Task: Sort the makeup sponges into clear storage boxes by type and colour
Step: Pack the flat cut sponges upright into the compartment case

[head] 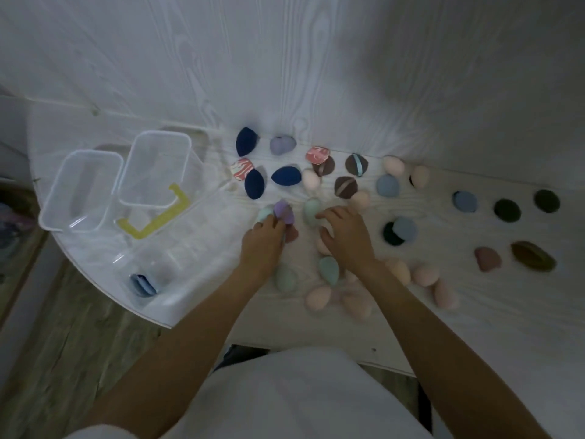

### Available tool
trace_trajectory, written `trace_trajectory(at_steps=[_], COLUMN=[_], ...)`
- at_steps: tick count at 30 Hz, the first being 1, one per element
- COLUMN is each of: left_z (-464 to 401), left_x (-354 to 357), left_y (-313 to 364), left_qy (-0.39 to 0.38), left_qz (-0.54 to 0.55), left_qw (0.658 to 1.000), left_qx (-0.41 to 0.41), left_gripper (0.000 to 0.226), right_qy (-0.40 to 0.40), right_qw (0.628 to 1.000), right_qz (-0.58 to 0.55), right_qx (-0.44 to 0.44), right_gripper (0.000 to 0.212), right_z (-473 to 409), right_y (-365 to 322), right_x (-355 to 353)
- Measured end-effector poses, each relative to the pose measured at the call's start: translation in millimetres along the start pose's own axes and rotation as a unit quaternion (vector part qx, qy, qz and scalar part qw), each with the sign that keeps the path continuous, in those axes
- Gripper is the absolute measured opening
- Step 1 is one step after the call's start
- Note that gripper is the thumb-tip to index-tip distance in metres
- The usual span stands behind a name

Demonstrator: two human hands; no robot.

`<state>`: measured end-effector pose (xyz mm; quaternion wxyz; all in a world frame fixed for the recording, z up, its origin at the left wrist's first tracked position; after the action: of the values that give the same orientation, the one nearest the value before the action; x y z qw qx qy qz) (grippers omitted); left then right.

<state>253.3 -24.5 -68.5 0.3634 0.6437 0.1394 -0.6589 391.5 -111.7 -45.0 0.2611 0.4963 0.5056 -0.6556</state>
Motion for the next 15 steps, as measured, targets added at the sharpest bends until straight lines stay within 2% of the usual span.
trace_trajectory(at_steps=[3, 5, 8, 10, 12, 15], left_z=[-1, -1, -2, 1, 3, 3], left_x=[2, -1, -13, -22, -29, -34], left_y=[-4, -10, -16, -16, -12, -1], left_qy=[-0.020, -0.016, -0.002, 0.010, 0.038, 0.080], left_qz=[0.039, 0.085, 0.162, 0.206, 0.226, 0.229], left_qw=[0.999, 0.995, 0.986, 0.977, 0.972, 0.970], left_qx=[-0.020, -0.038, -0.049, -0.050, -0.043, -0.021], left_gripper=[0.050, 0.050, 0.032, 0.023, 0.020, 0.020], right_qy=[-0.061, -0.067, -0.090, -0.121, -0.101, 0.012], right_qw=[0.997, 0.995, 0.988, 0.987, 0.989, 0.998], right_qz=[0.027, 0.060, 0.104, 0.062, 0.012, -0.013], right_qx=[-0.029, -0.045, -0.074, -0.091, -0.109, -0.065], right_gripper=[0.038, 0.038, 0.031, 0.030, 0.025, 0.020], right_z=[-27, -43, -66, -70, -62, -35], right_y=[3, 8, 10, 7, 7, 28], right_x=[11, 14, 17, 15, 5, -19])
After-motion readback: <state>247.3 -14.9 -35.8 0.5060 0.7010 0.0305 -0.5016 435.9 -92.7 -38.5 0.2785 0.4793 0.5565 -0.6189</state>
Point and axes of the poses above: each hand's wrist, its own z-axis away from the middle knuckle, its own x-axis out of the palm, y = z × x, the point moved 5 cm from there along -z, towards the middle knuckle, and after that the axes turned 3 degrees about z, right-handed, at the moved point
